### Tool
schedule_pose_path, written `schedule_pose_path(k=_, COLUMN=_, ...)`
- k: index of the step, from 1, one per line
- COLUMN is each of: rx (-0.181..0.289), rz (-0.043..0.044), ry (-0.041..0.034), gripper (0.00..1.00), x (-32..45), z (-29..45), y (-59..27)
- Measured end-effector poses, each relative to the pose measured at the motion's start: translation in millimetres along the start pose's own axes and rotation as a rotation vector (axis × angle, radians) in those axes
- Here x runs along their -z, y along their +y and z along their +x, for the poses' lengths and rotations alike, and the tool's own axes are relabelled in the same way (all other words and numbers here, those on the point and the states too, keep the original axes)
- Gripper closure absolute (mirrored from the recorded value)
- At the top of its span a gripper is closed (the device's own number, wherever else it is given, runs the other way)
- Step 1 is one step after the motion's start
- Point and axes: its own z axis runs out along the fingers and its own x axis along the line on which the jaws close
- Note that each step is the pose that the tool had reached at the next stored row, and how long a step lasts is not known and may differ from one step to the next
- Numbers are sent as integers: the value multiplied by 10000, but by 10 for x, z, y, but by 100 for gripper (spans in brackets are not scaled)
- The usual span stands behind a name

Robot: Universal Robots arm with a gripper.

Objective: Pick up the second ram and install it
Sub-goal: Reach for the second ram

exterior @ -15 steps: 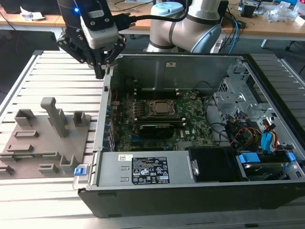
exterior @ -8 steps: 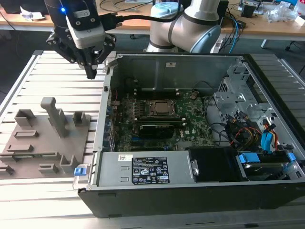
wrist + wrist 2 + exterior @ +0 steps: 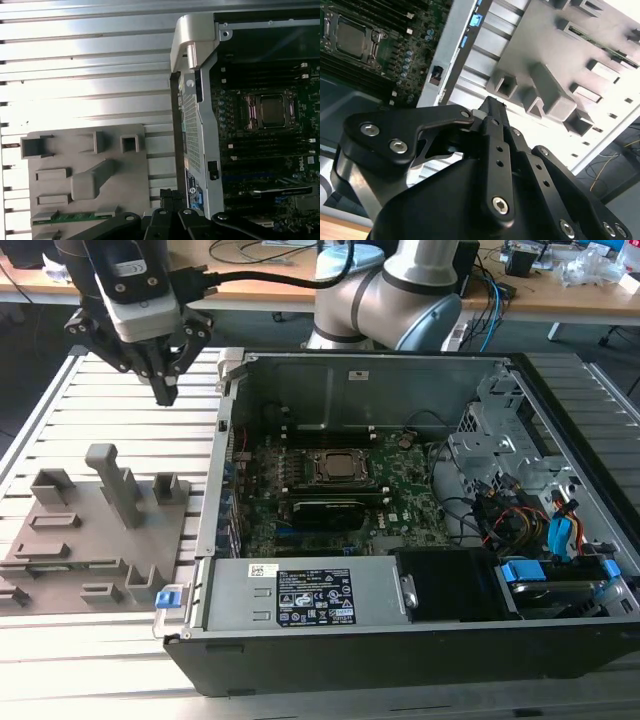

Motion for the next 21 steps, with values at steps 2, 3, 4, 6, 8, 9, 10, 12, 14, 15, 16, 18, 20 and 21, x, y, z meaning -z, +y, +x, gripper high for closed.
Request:
schedule_pose_path(k=2, rx=0, rz=-1, ry=0, gripper=89, x=0, z=40, y=-3)
schedule_pose_path(k=3, rx=0, rz=-1, ry=0, gripper=89, x=0, z=56, y=-4)
schedule_pose_path(k=4, rx=0, rz=0, ry=0, gripper=89, x=0, z=88, y=-7)
schedule_pose_path(k=6, rx=0, rz=-1, ry=0, gripper=89, x=0, z=128, y=-10)
schedule_pose_path(k=8, rx=0, rz=-1, ry=0, gripper=89, x=1, z=190, y=-14)
schedule_pose_path(k=9, rx=0, rz=-1, ry=-1, gripper=89, x=1, z=217, y=-16)
schedule_pose_path(k=10, rx=1, rz=-1, ry=-1, gripper=89, x=1, z=265, y=-20)
schedule_pose_path(k=12, rx=0, rz=0, ry=0, gripper=89, x=2, z=321, y=-24)
schedule_pose_path(k=14, rx=0, rz=0, ry=0, gripper=89, x=2, z=404, y=-30)
schedule_pose_path(k=15, rx=0, rz=-1, ry=-1, gripper=89, x=2, z=427, y=-32)
schedule_pose_path(k=16, rx=0, rz=-1, ry=0, gripper=89, x=2, z=446, y=-33)
schedule_pose_path(k=18, rx=0, rz=-1, ry=0, gripper=89, x=3, z=514, y=-39)
schedule_pose_path(k=20, rx=-1, rz=-1, ry=-1, gripper=89, x=4, z=607, y=-46)
schedule_pose_path(k=21, rx=-1, rz=-1, ry=0, gripper=89, x=4, z=633, y=-48)
